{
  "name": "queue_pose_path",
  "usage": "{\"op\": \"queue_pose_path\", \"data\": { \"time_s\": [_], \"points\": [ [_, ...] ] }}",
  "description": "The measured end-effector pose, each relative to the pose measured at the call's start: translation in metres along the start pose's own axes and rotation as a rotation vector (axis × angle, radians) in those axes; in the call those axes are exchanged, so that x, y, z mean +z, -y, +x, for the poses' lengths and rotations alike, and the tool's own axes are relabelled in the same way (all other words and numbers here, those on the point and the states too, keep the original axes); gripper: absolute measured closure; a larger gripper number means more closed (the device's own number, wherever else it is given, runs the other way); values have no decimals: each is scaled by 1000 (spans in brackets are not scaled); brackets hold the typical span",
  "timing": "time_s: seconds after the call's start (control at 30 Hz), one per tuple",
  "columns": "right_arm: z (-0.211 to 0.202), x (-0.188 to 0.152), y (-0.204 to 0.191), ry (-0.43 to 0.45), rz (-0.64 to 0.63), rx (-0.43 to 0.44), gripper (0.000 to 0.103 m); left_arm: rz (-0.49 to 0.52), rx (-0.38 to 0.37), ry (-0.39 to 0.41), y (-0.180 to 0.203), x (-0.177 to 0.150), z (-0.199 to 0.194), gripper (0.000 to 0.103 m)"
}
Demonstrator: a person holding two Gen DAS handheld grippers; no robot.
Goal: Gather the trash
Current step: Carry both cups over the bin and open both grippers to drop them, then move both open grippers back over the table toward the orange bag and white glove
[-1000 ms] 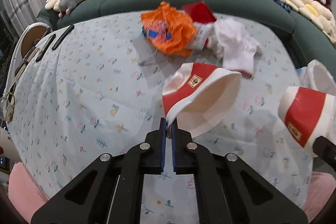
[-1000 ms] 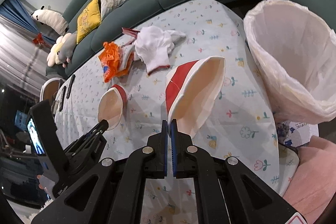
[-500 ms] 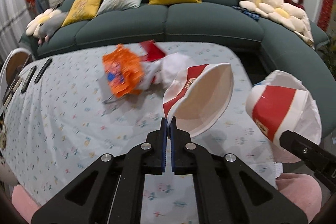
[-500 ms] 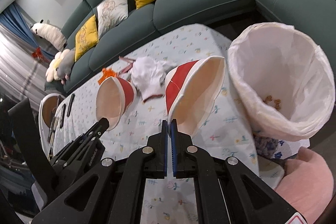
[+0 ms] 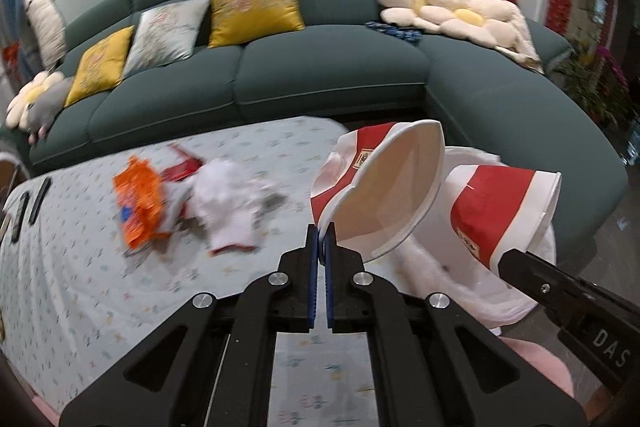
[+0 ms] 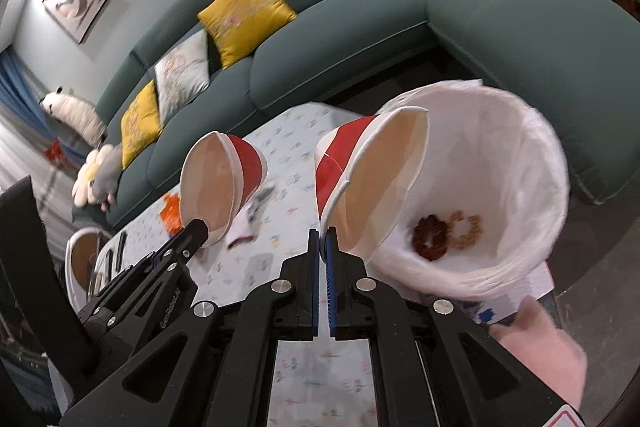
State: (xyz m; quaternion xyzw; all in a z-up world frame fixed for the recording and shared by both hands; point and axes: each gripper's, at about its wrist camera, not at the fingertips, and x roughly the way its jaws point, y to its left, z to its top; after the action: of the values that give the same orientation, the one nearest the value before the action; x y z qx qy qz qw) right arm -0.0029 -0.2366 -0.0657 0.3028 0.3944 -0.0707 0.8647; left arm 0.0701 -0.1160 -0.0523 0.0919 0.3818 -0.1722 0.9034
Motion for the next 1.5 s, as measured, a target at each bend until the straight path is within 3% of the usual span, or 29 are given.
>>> {"op": "queue_pose_path", "data": {
  "time_s": [0.2,0.5,0.6,0.67,0.73,0.87,1.0,1.5],
  "points": [
    [-13,14,38,38,52,-42,99,63,-73,0,42,11,6,101],
    [-18,29,70,59,86,-79,98,81,-161,-25,72,23,20,100],
    [-16,32,71,60,92,-84,94,56,-192,-39,72,26,25,90],
    [-17,33,72,72,98,-96,92,40,-186,-36,71,29,26,65],
    [-16,35,72,72,103,-93,91,28,-172,-22,69,31,24,61],
    [-14,36,69,70,100,-97,89,10,-165,-29,63,33,25,59],
    [-13,36,63,75,81,-104,78,-14,-157,-31,55,33,25,57],
    [-7,26,19,51,-7,-93,77,-82,-119,-23,13,27,15,57]
  ]
}}
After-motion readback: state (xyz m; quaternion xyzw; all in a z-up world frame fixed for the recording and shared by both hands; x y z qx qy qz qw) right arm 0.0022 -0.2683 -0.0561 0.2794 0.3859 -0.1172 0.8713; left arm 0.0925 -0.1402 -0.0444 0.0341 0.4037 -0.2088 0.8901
